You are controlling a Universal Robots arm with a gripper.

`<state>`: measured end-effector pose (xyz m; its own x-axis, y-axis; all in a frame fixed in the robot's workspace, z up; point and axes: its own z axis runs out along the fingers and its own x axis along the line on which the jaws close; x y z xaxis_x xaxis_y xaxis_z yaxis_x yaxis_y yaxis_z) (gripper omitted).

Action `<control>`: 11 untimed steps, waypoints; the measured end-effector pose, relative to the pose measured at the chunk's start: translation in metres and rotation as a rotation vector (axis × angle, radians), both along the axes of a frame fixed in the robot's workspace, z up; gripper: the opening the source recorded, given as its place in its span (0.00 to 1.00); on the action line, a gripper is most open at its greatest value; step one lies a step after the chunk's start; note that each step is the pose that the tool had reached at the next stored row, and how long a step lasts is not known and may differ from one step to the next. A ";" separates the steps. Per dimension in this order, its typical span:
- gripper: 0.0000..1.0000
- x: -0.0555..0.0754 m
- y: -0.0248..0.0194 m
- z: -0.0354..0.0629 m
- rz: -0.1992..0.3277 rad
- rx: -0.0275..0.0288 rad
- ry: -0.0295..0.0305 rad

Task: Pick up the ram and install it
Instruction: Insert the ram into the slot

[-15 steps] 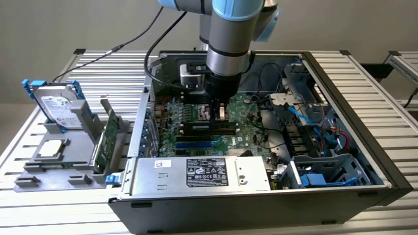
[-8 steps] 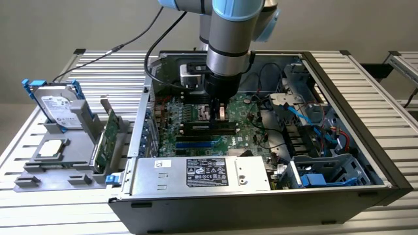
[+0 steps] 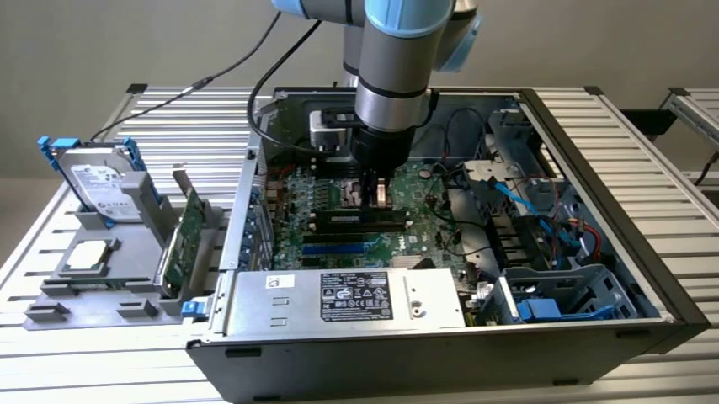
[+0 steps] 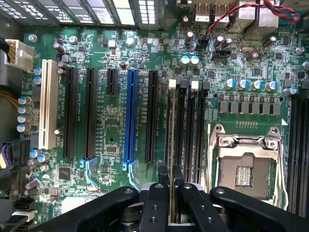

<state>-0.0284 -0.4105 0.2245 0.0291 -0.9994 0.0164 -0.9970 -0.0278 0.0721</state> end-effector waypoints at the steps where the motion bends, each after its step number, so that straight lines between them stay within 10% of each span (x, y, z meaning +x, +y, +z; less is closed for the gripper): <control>1: 0.14 0.000 0.0000 -0.0001 -0.004 -0.0003 -0.0004; 5: 0.14 0.000 0.0000 -0.0003 -0.007 -0.0015 -0.0018; 11: 0.14 -0.001 0.0000 -0.0007 -0.007 -0.0061 -0.0197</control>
